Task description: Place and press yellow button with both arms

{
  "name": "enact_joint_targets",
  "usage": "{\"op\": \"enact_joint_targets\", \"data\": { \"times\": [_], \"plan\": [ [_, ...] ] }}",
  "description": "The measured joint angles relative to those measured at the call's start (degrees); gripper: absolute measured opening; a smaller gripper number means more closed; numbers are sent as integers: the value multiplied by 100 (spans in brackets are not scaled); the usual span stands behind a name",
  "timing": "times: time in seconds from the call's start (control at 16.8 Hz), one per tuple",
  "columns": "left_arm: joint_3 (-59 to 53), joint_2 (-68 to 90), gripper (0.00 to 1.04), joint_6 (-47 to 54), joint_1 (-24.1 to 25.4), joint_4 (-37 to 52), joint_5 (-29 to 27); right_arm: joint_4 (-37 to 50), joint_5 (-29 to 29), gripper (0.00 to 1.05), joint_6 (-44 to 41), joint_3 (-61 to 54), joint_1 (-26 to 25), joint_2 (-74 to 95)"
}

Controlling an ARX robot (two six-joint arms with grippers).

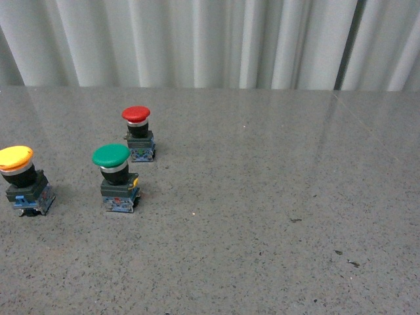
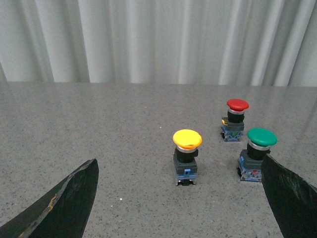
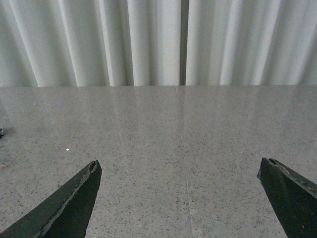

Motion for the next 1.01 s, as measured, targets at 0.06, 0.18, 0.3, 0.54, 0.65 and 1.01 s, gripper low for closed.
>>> {"op": "enact_joint_targets", "data": {
  "times": [0.06, 0.18, 0.3, 0.54, 0.65, 1.01],
  "plan": [
    [0, 0, 98, 0, 0, 0, -2, 0, 2, 98, 0, 0, 0, 0],
    [0, 0, 98, 0, 0, 0, 0, 0, 0, 98, 0, 0, 0, 0],
    [0, 0, 98, 0, 0, 0, 0, 0, 0, 98, 0, 0, 0, 0],
    [0, 0, 98, 0, 0, 0, 0, 0, 2, 98, 0, 0, 0, 0],
    [0, 0, 98, 0, 0, 0, 0, 0, 0, 98, 0, 0, 0, 0],
    [0, 0, 98, 0, 0, 0, 0, 0, 0, 98, 0, 0, 0, 0]
  ]
}}
